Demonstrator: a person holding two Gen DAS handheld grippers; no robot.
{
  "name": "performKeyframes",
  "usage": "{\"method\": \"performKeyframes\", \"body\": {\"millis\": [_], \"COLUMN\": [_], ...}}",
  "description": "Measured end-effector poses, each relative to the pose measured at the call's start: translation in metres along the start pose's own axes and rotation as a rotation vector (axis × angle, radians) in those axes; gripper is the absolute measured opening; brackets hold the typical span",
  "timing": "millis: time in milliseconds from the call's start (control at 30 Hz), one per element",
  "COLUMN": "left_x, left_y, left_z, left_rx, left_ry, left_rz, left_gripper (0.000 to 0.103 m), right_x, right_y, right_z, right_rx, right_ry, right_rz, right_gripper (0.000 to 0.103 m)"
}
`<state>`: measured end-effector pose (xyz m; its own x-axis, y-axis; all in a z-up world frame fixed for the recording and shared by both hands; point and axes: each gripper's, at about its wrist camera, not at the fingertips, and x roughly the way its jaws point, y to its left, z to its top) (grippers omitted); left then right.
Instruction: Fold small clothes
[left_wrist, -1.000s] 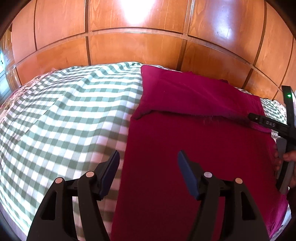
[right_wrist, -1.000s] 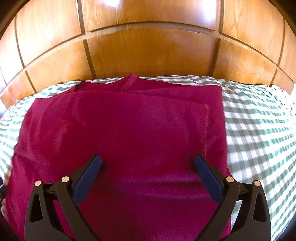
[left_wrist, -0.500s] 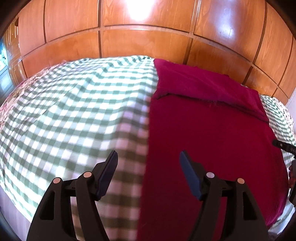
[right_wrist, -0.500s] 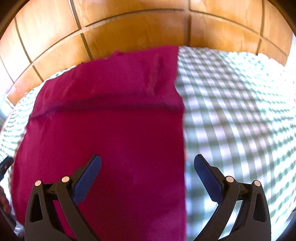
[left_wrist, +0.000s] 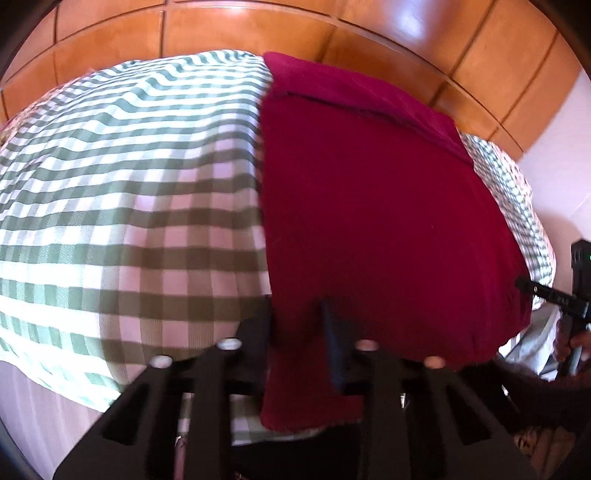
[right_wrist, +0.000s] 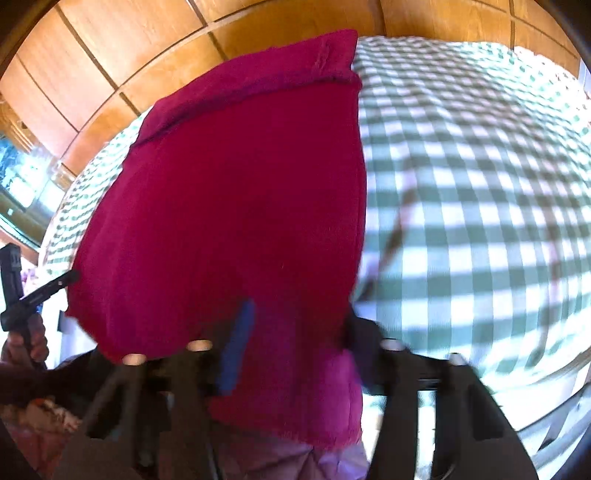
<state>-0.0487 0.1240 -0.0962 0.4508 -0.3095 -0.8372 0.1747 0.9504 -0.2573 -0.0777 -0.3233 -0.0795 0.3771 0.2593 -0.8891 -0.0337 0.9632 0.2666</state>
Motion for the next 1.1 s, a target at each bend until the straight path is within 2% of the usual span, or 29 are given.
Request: {"method": "performKeyframes", "body": {"millis": [33, 67, 133, 300, 467, 567, 700, 767, 800, 833, 867, 900, 933, 967, 1033, 1100], "left_x": [-0.001, -0.005, -0.017, -0.044, -0.038, -0.019, 0.015, 0.031, 0.037, 0.043, 0.047, 0.048, 0.048, 0.048, 0.047, 0.044], "left_y": [-0.002, -0.003, -0.004, -0.004, 0.001, 0.008, 0.021, 0.029, 0.030, 0.034, 0.036, 0.041, 0.045, 0.048, 0.055, 0.059], "left_z": [-0.002, 0.000, 0.005, 0.032, 0.075, 0.107, 0.149, 0.170, 0.178, 0.184, 0.186, 0.187, 0.188, 0.184, 0.178, 0.159], "left_rx": [0.005, 0.004, 0.009, -0.021, -0.092, -0.152, -0.227, -0.263, -0.275, -0.307, -0.327, -0.348, -0.364, -0.362, -0.353, -0.332], "left_ry": [-0.002, -0.006, -0.033, -0.125, -0.181, -0.169, -0.139, -0.127, -0.126, -0.119, -0.121, -0.139, -0.156, -0.153, -0.146, -0.135], "left_rz": [-0.002, -0.025, -0.053, -0.205, -0.296, -0.301, -0.239, -0.222, -0.208, -0.182, -0.174, -0.171, -0.166, -0.162, -0.157, -0.180], "left_gripper": [0.009, 0.007, 0.004, 0.004, 0.004, 0.004, 0.004, 0.008, 0.012, 0.029, 0.053, 0.059, 0.061, 0.061, 0.061, 0.061], "right_x": [0.000, 0.001, -0.004, -0.027, -0.026, -0.013, 0.009, 0.020, 0.024, 0.027, 0.030, 0.031, 0.030, 0.025, 0.017, 0.013], "right_y": [0.001, 0.001, 0.005, 0.018, 0.005, -0.011, -0.025, -0.032, -0.035, -0.038, -0.043, -0.046, -0.049, -0.052, -0.058, -0.067], "right_z": [-0.001, 0.000, 0.006, 0.038, 0.077, 0.102, 0.138, 0.155, 0.163, 0.170, 0.177, 0.181, 0.183, 0.183, 0.179, 0.168], "right_rx": [0.002, 0.004, 0.011, 0.016, 0.094, 0.158, 0.191, 0.204, 0.214, 0.227, 0.251, 0.268, 0.285, 0.304, 0.318, 0.344], "right_ry": [0.010, 0.014, 0.000, -0.097, -0.178, -0.193, -0.191, -0.188, -0.187, -0.187, -0.187, -0.194, -0.212, -0.249, -0.290, -0.280], "right_rz": [0.013, 0.023, 0.067, 0.183, 0.226, 0.214, 0.182, 0.175, 0.177, 0.180, 0.206, 0.234, 0.252, 0.233, 0.224, 0.234], "right_gripper": [0.020, 0.012, 0.011, 0.011, 0.011, 0.011, 0.011, 0.012, 0.015, 0.024, 0.039, 0.054, 0.085, 0.093, 0.093, 0.093]}}
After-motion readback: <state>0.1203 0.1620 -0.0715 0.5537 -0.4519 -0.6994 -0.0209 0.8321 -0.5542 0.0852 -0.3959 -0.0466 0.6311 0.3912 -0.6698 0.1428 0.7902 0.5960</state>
